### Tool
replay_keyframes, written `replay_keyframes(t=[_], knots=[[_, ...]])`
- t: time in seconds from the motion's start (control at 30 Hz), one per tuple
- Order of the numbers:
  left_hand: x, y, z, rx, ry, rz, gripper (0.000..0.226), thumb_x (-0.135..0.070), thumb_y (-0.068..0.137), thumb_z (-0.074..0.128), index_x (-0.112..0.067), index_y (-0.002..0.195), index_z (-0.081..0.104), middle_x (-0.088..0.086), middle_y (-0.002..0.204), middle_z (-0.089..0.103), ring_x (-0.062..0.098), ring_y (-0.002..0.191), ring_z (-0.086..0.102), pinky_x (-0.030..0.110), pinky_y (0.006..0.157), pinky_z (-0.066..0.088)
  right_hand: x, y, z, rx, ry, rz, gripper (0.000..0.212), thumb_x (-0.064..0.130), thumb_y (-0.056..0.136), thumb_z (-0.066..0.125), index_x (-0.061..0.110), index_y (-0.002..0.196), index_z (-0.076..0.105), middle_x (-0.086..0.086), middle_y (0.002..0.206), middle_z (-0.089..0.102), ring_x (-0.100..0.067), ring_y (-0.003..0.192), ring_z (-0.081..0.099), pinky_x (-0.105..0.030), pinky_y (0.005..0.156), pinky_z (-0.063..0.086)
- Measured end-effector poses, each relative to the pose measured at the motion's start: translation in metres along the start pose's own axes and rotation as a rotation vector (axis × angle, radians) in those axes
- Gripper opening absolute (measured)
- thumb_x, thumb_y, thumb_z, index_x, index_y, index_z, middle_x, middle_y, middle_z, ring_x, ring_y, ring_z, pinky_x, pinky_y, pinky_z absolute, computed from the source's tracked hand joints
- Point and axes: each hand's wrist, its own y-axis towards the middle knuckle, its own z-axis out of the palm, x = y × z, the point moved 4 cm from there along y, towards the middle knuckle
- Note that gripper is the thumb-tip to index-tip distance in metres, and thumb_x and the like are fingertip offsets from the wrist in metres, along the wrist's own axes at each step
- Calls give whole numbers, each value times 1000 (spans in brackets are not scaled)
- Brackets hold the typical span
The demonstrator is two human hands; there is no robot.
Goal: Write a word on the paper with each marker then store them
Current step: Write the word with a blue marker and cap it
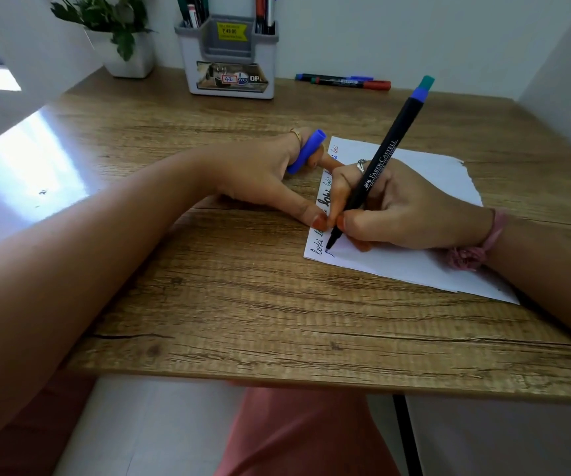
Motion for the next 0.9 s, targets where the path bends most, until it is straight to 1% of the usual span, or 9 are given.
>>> replay_keyframes(t=[0.1,0.23,0.33,0.4,0.47,0.53,0.6,0.7,0.9], knots=[[1,0,1,-8,-7,8,79,-58,46,69,-33,111,30,-25,98,37,-3,88,42,10,72,30,-1,0,0,0,24,-3,6,4,74,60,9,73,58,5,55,60,-4,44,54,-14,47,43],[2,0,2,-5,3,25,95,-64,44,74,-33,125,36,-19,122,44,1,110,44,14,91,34,0,-1,-2,-3,37,7,2,9,71,59,8,72,58,0,57,58,-5,44,53,-14,46,42],[0,-2,1,7,-24,26,63,-53,50,73,-43,103,39,-33,102,40,-18,94,45,-3,73,34,-1,-1,-3,-25,-5,18,9,-2,74,57,7,73,57,12,52,59,-3,43,52,-13,45,41],[-1,-3,1,-5,-53,41,57,-50,52,74,-44,99,41,-34,101,41,-27,89,42,-7,72,33,0,-1,-3,-12,-14,8,10,-1,74,58,8,72,56,14,52,58,-2,43,52,-13,45,41],[0,-2,1,-24,-46,49,75,-56,49,75,-39,115,42,-26,112,46,-14,102,45,5,86,37,1,-2,-3,-8,-4,10,9,1,73,59,9,72,56,14,51,58,-2,43,51,-13,45,40],[0,-1,0,-24,-25,37,86,-59,47,74,-32,120,37,-27,110,43,-4,102,45,10,83,35,0,-2,-4,-27,0,16,12,-3,74,56,8,72,55,14,50,58,-2,42,51,-13,45,40],[0,-1,0,-19,-27,37,78,-56,48,73,-37,115,35,-32,103,39,-9,97,43,7,75,32,0,-1,-3,-33,-4,-1,9,0,73,58,9,72,56,11,52,57,-3,43,51,-13,45,41],[-3,-2,0,-22,-46,46,73,-53,49,73,-39,111,37,-32,103,40,-8,99,44,3,74,32,0,-1,-3,-33,-2,-4,3,9,72,59,7,72,57,7,54,57,-4,44,51,-15,46,41],[-5,-3,1,-12,-54,46,64,-50,51,72,-41,102,35,-34,96,37,-15,88,43,1,67,33,0,-1,-5,-49,-58,1,3,0,75,58,2,73,56,11,50,57,-4,44,50,-17,46,41]])
